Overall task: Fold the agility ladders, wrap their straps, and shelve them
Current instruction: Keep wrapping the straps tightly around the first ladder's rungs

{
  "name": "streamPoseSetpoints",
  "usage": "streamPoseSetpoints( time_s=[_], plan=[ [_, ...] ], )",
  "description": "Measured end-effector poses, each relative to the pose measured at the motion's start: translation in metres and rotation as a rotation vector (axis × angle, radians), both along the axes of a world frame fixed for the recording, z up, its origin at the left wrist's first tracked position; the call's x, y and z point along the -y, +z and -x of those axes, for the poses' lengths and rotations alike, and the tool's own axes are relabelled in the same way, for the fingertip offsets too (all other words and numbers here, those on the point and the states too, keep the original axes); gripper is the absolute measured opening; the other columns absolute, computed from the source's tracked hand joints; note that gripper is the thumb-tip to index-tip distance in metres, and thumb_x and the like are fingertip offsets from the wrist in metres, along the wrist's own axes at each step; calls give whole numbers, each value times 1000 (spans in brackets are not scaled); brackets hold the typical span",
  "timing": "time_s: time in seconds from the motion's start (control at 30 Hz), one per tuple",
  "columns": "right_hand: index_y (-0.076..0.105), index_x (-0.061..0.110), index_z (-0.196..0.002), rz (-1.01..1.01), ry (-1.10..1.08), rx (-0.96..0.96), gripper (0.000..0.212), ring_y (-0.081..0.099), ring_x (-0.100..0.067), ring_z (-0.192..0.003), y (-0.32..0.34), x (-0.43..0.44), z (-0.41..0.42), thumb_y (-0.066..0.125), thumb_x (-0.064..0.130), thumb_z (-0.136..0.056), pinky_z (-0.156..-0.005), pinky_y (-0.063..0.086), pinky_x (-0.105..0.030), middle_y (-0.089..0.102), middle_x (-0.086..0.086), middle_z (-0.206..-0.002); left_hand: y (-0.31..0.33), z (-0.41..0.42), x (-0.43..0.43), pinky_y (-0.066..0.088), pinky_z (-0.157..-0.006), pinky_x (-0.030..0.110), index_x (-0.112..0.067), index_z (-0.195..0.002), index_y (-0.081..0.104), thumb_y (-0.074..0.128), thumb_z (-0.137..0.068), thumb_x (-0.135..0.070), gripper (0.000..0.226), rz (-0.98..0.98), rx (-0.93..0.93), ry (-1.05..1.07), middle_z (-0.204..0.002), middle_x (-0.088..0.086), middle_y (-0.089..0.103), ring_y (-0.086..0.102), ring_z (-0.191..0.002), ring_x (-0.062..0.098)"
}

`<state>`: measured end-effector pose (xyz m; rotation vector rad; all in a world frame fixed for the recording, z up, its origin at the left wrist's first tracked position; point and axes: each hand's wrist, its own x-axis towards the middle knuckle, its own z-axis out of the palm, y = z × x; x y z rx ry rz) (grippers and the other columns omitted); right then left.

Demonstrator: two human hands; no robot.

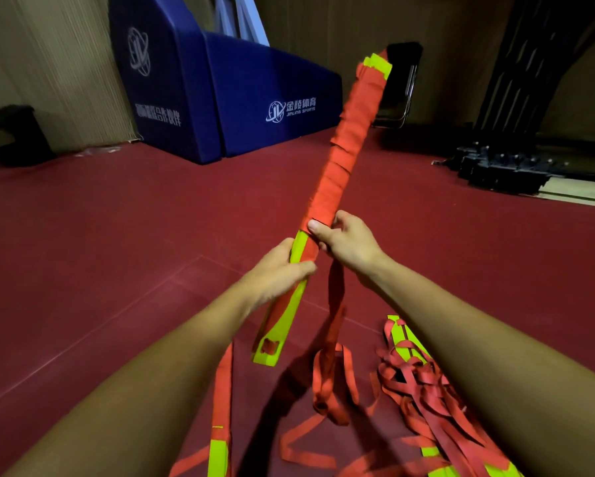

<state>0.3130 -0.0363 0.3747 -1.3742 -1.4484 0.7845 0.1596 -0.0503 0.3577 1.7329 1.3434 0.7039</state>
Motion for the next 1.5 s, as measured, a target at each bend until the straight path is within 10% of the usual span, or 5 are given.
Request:
streamPoseSetpoints(
  time_s=[0.2, 0.57, 0.8, 1.37, 1.5],
  plan=[
    [49, 16, -73, -18, -133, 62, 37, 54, -18, -58, -9, -3, 4, 78, 39, -81, -60, 42, -35, 67, -8, -67, 1, -4, 15, 50, -88, 46, -18, -118, 49, 77, -70, -64, 72, -359, -685, 143, -121, 9, 57, 59, -115, 38],
    [59, 6, -87, 113, 345, 65, 14, 49, -9, -55, 12, 9, -1, 57, 13, -99, -55, 41, -18, 62, -3, -67, 8, 13, -1, 39, -66, 22, -27, -111, 70, 78, -76, -15, 39, -117, -335, 124, -90, 0, 67, 60, -89, 18],
    [61, 7, -89, 106, 395, -111, 11, 50, -8, -59, 10, 9, -8, 60, 14, -97, -57, 41, -16, 60, -3, -68, 2, 19, -2, 52, -87, 37, -29, -118, 69, 66, -66, -15, 54, -10, -96, -84, -89, 0, 64, 58, -83, 15],
    [58, 7, -94, 52, 221, -85, 7, 42, -11, -48, 4, -3, -6, 61, 12, -96, -48, 37, -20, 51, 0, -54, -3, 9, -12, 57, -90, 47, -21, -106, 66, 75, -62, -22, 45, -55, -96, 28, -100, 3, 76, 71, -99, 23],
    [58, 7, -93, 34, 121, -91, 14, 44, -12, -46, 1, -9, -2, 65, 19, -95, -50, 38, -25, 53, 0, -53, 0, 0, -3, 49, -94, 43, -19, -122, 51, 78, -73, -53, 65, -254, -451, 61, -118, 7, 62, 60, -112, 31]
  ],
)
